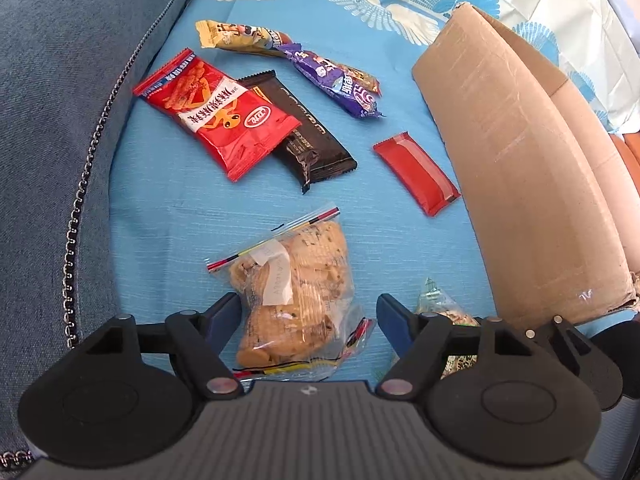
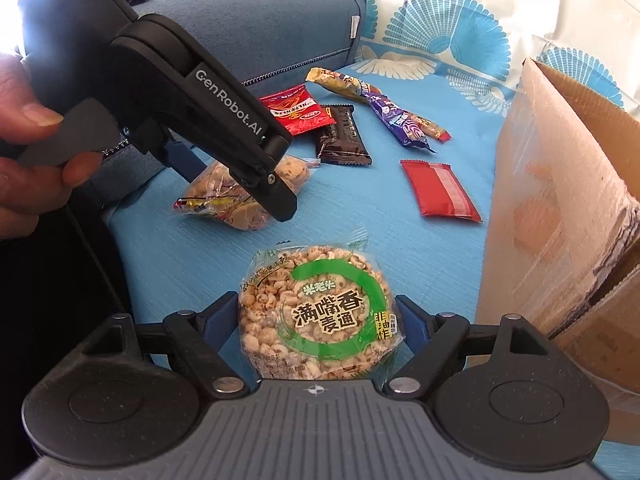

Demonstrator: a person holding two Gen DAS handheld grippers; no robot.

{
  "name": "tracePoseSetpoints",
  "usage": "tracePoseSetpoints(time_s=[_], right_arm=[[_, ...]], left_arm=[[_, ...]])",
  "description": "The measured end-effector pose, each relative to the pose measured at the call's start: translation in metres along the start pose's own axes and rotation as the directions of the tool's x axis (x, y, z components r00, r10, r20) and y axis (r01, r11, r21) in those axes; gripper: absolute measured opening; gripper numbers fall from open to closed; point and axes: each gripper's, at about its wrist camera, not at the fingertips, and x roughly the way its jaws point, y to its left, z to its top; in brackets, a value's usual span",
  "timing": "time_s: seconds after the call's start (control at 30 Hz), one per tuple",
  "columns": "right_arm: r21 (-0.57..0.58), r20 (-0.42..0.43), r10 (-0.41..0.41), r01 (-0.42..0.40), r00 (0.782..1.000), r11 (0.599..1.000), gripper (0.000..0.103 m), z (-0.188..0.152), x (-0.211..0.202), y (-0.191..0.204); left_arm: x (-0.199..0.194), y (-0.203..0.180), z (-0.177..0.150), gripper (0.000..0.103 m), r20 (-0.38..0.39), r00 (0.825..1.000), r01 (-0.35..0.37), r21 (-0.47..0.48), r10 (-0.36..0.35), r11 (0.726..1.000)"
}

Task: Organize snacks
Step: 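Grasp the green-labelled nut pack with the right gripper while the left gripper grasps the cookie bag, then carry the nut pack with the right gripper while the left gripper carries the cookie bag to the box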

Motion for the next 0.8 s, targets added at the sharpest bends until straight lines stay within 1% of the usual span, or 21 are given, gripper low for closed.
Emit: tracePoseSetpoints(time_s=[0.07, 0.13, 0.17, 0.2, 0.23, 0.4, 0.53, 0.6, 0.8], right_arm=[[-0.003, 0.0, -0.002, 0.002, 1.0, 1.0, 0.083, -0.001, -0.001, 0.0], [-0.005, 0.001, -0.005, 0.005, 1.0, 1.0, 0.082, 0.0, -0.001, 0.001], [-0.008, 0.002, -0.006, 0.006, 1.0, 1.0, 0.082, 0.0, -0.001, 0.001], [-0.01, 0.002, -0.007, 0.007, 1.0, 1.0, 0.082, 0.0, -0.001, 0.002], [-0.013, 0.002, -0.008, 0.008, 1.0, 1.0, 0.082, 0.0, -0.002, 0.002], [-0.023, 0.014, -0.014, 0.014, 1.0, 1.0, 0.081, -0.004, -0.004, 0.002], [-0.027, 0.058, -0.021, 0.023, 0.998, 0.999, 0.081, -0.004, -0.011, 0.004], [-0.02, 0.066, -0.023, 0.024, 0.998, 1.0, 0.081, -0.004, -0.012, 0.003], [-0.022, 0.026, -0.029, 0.029, 0.999, 0.999, 0.081, -0.004, -0.005, 0.003]], left_arm=[[-0.001, 0.004, 0.001, 0.076, 0.002, 1.0, 0.011, -0.023, -0.011, 1.0], [-0.002, 0.007, 0.001, 0.07, 0.005, 1.0, 0.017, -0.045, -0.017, 0.999], [-0.003, 0.008, 0.001, 0.07, 0.007, 1.0, 0.018, -0.047, -0.017, 0.999], [-0.003, 0.007, 0.001, 0.068, 0.008, 1.0, 0.017, -0.045, -0.016, 0.999], [-0.003, 0.007, 0.001, 0.063, 0.011, 1.0, 0.014, -0.042, -0.013, 0.999], [-0.006, 0.004, 0.0, 0.058, 0.028, 1.0, 0.007, -0.023, -0.006, 1.0], [-0.01, 0.004, -0.002, 0.058, 0.058, 0.998, 0.004, -0.025, -0.003, 1.0], [-0.011, 0.006, -0.002, 0.058, 0.064, 0.998, 0.006, -0.035, -0.004, 0.999], [-0.01, 0.007, -0.001, 0.058, 0.058, 0.998, 0.003, -0.041, -0.001, 0.999]])
